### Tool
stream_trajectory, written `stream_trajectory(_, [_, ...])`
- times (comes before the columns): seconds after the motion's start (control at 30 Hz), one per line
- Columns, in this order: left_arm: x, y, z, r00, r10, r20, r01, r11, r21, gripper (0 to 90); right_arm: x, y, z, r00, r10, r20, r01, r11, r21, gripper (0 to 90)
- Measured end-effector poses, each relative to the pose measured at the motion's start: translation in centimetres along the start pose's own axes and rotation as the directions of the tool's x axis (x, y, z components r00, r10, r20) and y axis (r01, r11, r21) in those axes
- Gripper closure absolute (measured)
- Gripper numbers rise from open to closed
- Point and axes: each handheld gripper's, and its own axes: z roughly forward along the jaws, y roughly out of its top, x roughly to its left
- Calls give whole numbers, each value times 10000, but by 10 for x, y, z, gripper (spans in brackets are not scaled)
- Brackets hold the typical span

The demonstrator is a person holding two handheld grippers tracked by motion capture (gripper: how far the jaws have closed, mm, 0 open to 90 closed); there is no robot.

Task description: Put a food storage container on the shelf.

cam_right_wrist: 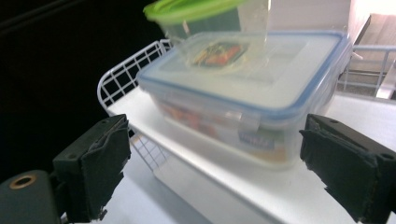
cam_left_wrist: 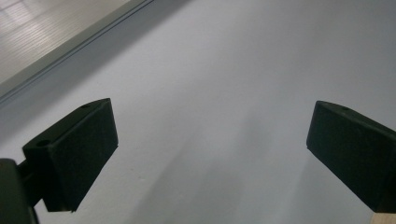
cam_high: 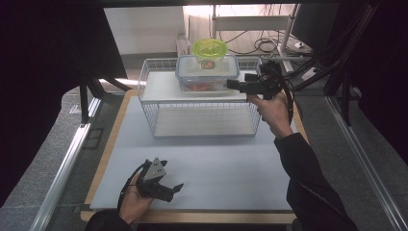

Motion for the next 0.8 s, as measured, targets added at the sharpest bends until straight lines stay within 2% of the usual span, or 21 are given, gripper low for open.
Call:
stream_trajectory(0.17, [0,0,0,10000,-56,47,57,9999,-145,13,9,-19,-5,9985,-539,-26,539,9985,88,68])
stream_trajectory(0.33, [1,0,0,10000,-86,20,86,9999,-118,0,18,-42,-10,9925,-1220,22,1219,9921,308,52])
stream_trajectory(0.47, [1,-1,1,9999,-107,77,107,9999,-33,0,21,-59,-15,9874,-1581,66,1577,9868,372,41])
stream_trajectory(0.67, [2,0,1,9996,-258,141,261,9994,-216,0,24,-87,-27,9788,-2025,311,2008,9783,509,19])
stream_trajectory(0.8, [3,-1,0,9993,-348,158,351,9991,-239,0,24,-107,-34,9789,-2031,217,2013,9772,671,0])
